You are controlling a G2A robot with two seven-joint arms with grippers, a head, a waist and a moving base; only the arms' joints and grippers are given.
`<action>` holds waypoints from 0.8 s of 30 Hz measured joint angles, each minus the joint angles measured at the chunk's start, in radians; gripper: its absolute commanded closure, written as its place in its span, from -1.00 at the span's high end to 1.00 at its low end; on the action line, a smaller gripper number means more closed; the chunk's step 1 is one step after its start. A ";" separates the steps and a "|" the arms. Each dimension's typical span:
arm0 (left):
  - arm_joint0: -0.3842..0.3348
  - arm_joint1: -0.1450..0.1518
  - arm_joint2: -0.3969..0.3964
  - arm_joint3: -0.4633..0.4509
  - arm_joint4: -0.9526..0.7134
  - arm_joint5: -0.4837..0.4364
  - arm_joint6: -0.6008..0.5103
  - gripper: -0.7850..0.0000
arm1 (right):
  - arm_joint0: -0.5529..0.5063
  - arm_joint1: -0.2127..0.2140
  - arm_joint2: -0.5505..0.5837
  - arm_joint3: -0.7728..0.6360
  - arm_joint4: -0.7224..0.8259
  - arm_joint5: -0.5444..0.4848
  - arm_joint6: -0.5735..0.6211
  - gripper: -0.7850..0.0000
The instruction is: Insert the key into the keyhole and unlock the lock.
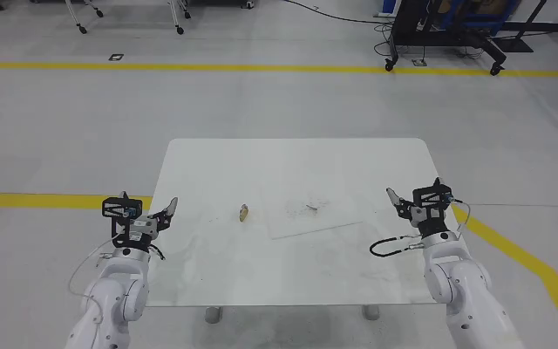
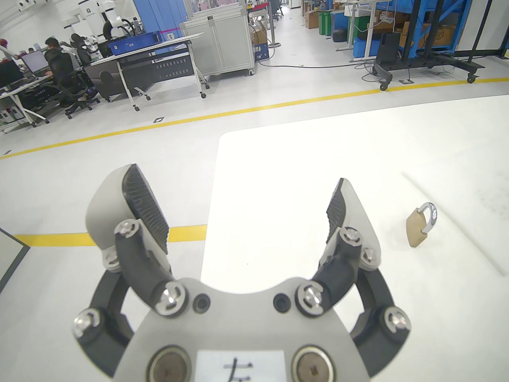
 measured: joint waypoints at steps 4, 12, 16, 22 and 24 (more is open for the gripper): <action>0.000 0.000 0.000 0.000 0.000 0.000 0.000 1.00 | 0.000 0.000 0.000 0.000 0.000 0.000 0.000 1.00; 0.000 0.000 0.000 0.000 0.000 0.000 0.000 1.00 | 0.011 0.000 -0.015 0.013 -0.002 -0.027 0.015 1.00; 0.000 0.000 0.000 0.000 0.000 0.000 0.000 1.00 | 0.065 -0.004 -0.091 0.045 -0.024 -0.117 0.047 1.00; 0.000 0.000 0.000 0.000 0.000 0.000 0.000 1.00 | 0.167 -0.015 -0.231 0.099 -0.015 -0.256 0.098 1.00; 0.000 0.000 0.000 0.000 0.000 0.000 0.000 1.00 | 0.197 -0.019 -0.269 0.117 0.006 -0.309 0.116 1.00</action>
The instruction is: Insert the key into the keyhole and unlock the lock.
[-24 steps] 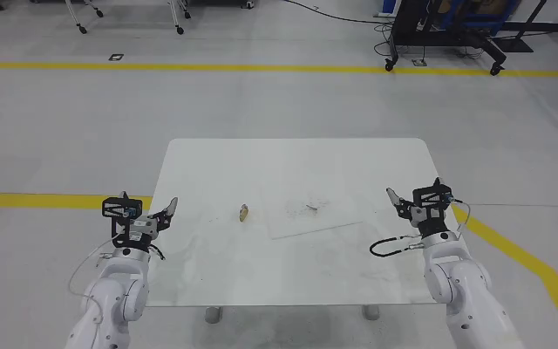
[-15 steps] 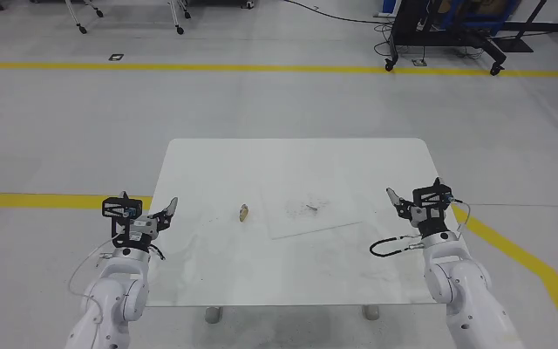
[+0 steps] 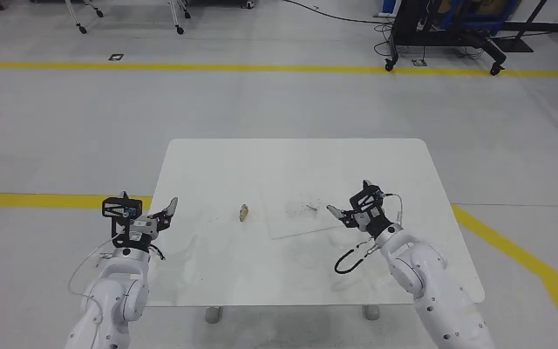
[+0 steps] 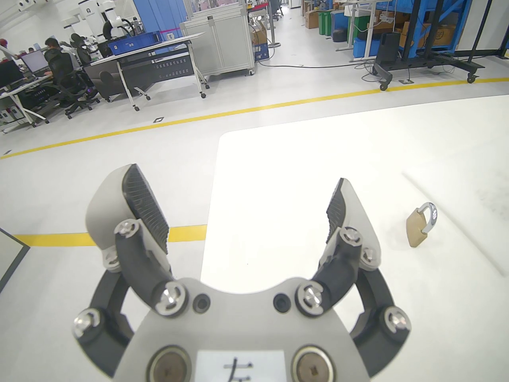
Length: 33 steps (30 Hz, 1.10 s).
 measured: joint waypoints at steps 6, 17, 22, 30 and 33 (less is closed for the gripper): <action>0.000 0.000 0.000 0.000 0.000 0.000 0.000 1.00 | 0.088 -0.011 -0.091 0.083 0.036 -0.110 0.062 1.00; 0.000 0.000 0.000 0.000 0.000 0.000 0.000 1.00 | 0.242 -0.025 -0.200 0.274 -0.058 -0.152 0.186 0.44; 0.000 0.000 0.000 0.000 0.000 0.000 0.000 1.00 | 0.299 -0.028 -0.209 0.351 -0.055 -0.182 0.198 -0.21; 0.000 0.000 0.000 0.000 0.000 0.000 0.000 1.00 | 0.372 -0.038 -0.260 0.425 -0.119 -0.197 0.195 -0.08; 0.000 0.000 0.000 0.000 0.000 0.000 0.000 1.00 | 0.388 -0.041 -0.280 0.441 -0.136 -0.205 0.189 -0.03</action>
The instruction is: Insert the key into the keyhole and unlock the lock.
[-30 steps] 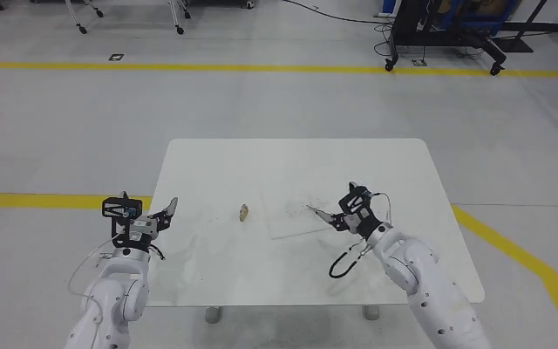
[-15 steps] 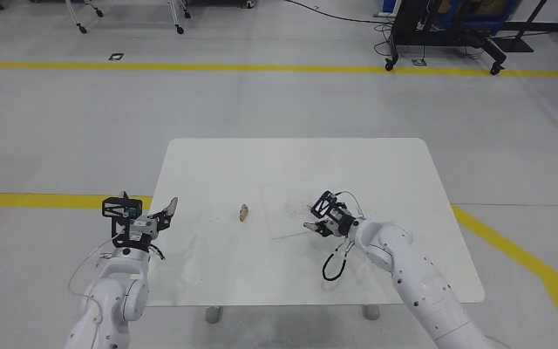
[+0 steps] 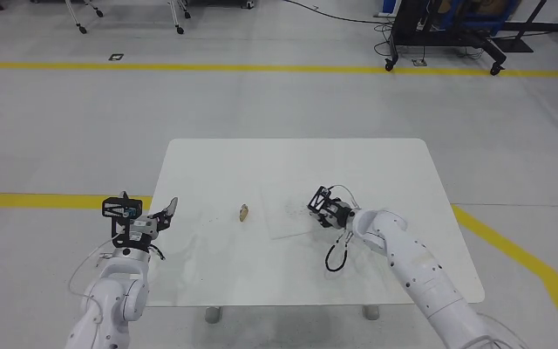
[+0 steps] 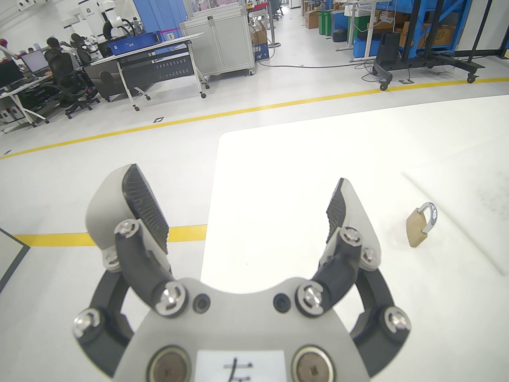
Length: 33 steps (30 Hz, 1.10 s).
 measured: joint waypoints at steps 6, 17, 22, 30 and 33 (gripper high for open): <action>0.000 0.000 0.000 0.000 0.000 0.000 0.000 1.00 | 0.025 -0.007 -0.032 0.025 -0.039 0.019 0.005 -0.15; 0.000 0.000 0.000 0.000 0.000 0.000 0.000 1.00 | 0.057 -0.018 -0.051 0.073 -0.030 0.030 -0.006 -1.00; 0.000 0.000 0.000 0.000 0.000 0.000 0.000 1.00 | 0.058 -0.016 -0.045 0.070 -0.031 0.026 -0.006 -1.00; 0.000 0.000 0.000 0.000 0.000 0.000 0.000 1.00 | 0.019 -0.002 0.005 -0.017 -0.035 0.044 -0.039 -1.00; 0.000 0.000 0.000 0.000 0.000 0.000 0.000 1.00 | -0.014 0.008 0.042 -0.075 -0.020 0.045 -0.063 -1.00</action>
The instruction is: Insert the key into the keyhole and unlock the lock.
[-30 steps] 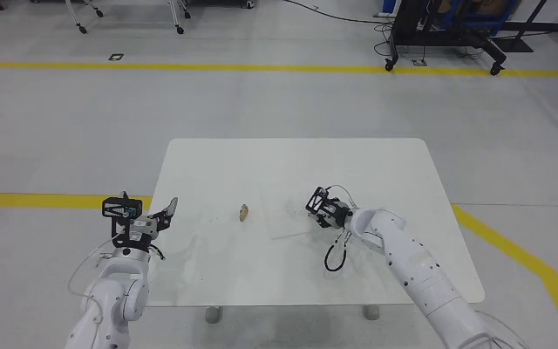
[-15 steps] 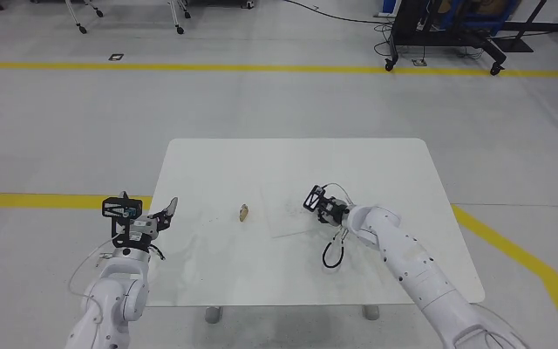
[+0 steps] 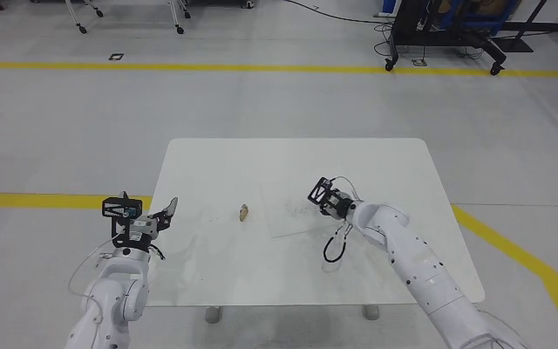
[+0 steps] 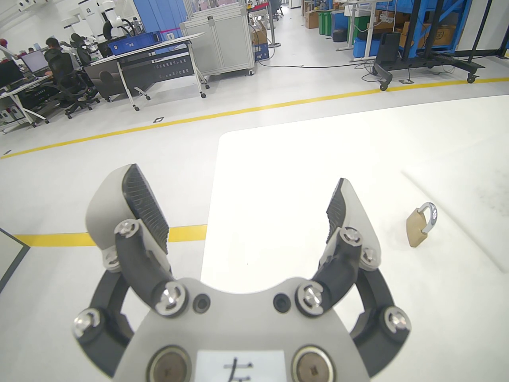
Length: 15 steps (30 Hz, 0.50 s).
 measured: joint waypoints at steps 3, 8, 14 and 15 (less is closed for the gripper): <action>0.000 0.000 0.000 0.000 0.000 0.000 0.000 1.00 | -0.036 0.009 0.037 -0.059 0.028 -0.012 -0.027 -1.00; 0.000 0.000 0.000 0.000 0.000 0.000 0.000 1.00 | -0.061 0.014 0.063 -0.093 0.061 -0.020 -0.040 -1.00; 0.000 0.000 0.001 -0.002 -0.003 -0.003 0.000 1.00 | -0.060 0.013 0.062 -0.092 0.060 -0.020 -0.039 -1.00; -0.002 -0.002 0.001 -0.008 -0.015 -0.012 0.001 1.00 | -0.060 0.013 0.062 -0.092 0.060 -0.020 -0.039 -1.00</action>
